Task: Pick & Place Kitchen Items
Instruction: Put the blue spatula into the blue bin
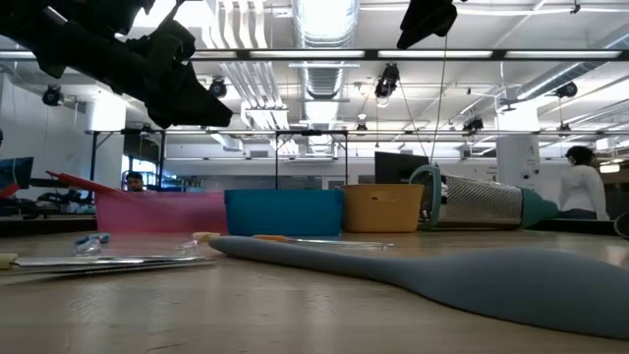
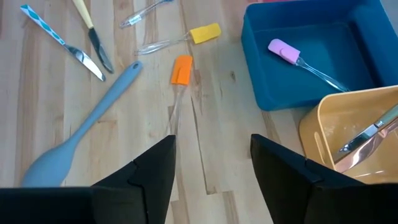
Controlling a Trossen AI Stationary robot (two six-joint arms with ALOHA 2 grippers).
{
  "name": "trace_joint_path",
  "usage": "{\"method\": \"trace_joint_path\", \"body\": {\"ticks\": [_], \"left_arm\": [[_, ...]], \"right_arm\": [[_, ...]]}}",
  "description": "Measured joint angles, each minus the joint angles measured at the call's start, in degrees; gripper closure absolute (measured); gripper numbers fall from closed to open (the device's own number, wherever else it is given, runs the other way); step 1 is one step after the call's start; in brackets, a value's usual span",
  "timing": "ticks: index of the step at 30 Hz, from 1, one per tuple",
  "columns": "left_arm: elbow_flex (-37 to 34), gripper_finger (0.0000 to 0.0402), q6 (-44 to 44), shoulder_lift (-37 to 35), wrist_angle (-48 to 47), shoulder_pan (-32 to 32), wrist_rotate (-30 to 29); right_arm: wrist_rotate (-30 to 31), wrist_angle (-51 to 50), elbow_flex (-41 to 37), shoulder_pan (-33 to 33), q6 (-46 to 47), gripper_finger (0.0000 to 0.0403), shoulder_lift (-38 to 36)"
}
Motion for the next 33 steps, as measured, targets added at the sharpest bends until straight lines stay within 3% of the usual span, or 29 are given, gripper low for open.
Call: {"method": "trace_joint_path", "body": {"ticks": [33], "left_arm": [[-0.07,0.0229,2.88,-0.22,-3.96,0.13,-0.02]], "right_arm": [[-0.02,0.01,-0.01,-0.04,0.01,0.0292,-0.07]]}}
